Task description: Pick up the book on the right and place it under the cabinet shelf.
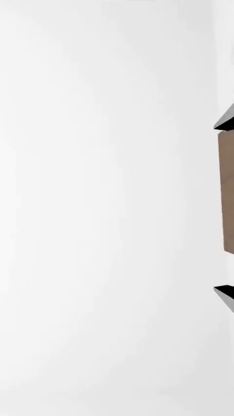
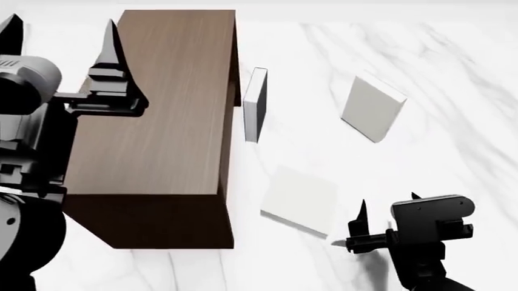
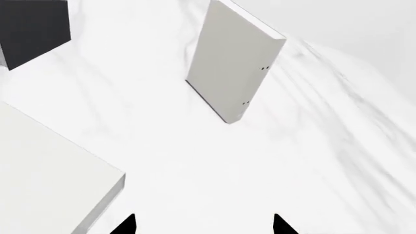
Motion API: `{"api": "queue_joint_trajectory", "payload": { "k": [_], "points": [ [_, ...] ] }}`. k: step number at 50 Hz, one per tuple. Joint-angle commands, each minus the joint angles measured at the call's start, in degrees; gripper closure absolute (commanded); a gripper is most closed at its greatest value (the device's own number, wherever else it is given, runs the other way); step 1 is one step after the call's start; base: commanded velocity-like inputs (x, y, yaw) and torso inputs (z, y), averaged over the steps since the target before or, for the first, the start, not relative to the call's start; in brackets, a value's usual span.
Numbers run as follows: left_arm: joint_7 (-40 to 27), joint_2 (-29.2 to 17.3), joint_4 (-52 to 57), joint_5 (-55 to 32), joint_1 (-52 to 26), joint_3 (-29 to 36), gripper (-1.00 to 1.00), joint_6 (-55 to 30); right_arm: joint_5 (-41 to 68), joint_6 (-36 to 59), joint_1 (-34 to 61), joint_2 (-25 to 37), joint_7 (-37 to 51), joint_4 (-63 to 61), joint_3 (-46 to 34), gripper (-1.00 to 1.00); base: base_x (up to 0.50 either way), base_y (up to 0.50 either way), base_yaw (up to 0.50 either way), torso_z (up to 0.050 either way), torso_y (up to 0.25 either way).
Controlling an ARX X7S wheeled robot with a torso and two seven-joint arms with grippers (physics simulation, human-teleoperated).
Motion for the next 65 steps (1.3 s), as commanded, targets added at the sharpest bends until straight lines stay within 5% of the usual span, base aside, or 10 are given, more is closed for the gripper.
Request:
{"api": "queue_joint_trajectory", "payload": {
  "k": [1,65],
  "points": [
    [-0.6,-0.4,0.7,-1.0,-0.8,-0.3,-1.0,-1.0,0.1,1.0,1.2,0.3,-0.3,-0.9,0.1,-1.0,0.0,0.0,0.0,0.0,-0.15],
    [-2.5,-3.0,4.6,-7.2,-4.0,-3.5,-1.0,-3.7,-4.1,7.7,9.2,-6.1,-5.9,7.4,-4.5,-1.0,0.0,0.0,0.0,0.0,-0.005]
  ]
}}
